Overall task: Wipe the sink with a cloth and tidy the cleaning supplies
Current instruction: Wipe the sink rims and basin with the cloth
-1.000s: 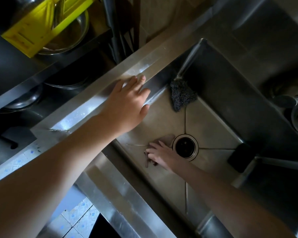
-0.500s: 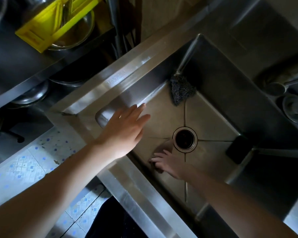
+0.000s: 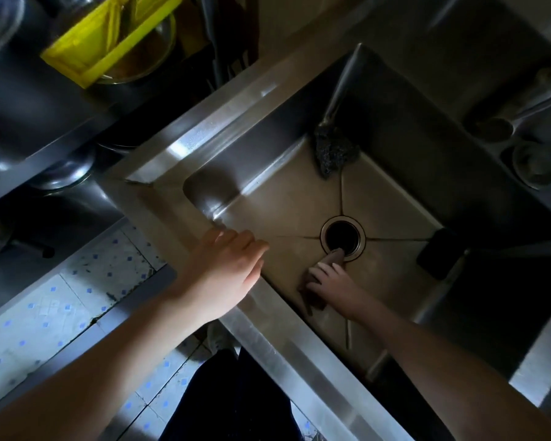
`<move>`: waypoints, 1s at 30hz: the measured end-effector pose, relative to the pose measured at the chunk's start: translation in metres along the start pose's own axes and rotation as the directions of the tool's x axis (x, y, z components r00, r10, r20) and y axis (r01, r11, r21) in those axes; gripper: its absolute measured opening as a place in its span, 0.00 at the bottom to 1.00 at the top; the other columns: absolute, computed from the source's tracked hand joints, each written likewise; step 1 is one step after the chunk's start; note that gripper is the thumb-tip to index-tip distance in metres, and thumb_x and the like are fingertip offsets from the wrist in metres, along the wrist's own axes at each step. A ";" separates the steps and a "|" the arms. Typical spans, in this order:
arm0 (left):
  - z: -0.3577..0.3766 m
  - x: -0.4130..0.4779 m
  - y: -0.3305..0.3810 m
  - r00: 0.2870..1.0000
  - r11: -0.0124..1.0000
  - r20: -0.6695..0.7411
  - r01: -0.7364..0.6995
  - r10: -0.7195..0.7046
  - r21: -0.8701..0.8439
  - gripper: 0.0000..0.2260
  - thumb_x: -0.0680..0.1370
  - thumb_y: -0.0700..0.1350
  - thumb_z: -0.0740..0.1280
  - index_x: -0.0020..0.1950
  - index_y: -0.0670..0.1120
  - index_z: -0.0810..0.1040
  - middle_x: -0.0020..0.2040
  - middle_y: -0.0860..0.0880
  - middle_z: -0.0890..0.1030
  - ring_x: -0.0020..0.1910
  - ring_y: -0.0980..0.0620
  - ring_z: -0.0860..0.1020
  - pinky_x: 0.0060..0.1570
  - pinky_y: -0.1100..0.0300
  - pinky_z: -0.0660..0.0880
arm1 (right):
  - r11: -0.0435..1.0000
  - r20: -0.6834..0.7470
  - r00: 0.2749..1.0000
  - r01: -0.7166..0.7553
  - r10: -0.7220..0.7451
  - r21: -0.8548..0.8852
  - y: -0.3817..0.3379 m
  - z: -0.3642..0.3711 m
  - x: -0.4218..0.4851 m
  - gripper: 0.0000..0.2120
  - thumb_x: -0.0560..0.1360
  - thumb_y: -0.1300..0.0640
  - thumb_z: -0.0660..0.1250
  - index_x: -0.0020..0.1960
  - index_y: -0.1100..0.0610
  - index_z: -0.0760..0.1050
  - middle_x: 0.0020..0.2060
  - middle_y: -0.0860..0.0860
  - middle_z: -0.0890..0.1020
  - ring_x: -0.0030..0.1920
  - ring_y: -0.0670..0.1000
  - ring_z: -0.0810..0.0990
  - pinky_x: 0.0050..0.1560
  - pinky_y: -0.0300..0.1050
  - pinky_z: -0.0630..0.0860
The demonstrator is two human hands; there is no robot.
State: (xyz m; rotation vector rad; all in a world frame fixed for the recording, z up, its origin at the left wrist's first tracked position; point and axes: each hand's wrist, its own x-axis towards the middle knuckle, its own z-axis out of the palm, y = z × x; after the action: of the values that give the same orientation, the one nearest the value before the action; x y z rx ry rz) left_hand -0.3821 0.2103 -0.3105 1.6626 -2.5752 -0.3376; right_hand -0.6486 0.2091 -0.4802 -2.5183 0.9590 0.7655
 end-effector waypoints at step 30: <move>-0.004 -0.019 0.009 1.000 0.999 0.015 0.009 -0.009 0.032 0.13 0.76 0.47 0.56 0.40 0.47 0.79 0.39 0.51 0.78 0.42 0.47 0.78 0.50 0.51 0.63 | 0.997 -0.016 0.997 -0.074 0.073 -0.032 -0.023 0.039 -0.074 0.30 0.54 0.55 0.75 0.57 0.50 0.78 0.48 0.51 0.80 0.41 0.53 0.80 0.42 0.44 0.75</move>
State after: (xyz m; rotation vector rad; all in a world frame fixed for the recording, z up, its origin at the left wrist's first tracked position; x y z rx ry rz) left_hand -0.3815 0.2302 -0.3035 1.6890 -2.5983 -0.3120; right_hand -0.6938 0.2815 -0.4643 -2.5320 1.0577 0.7913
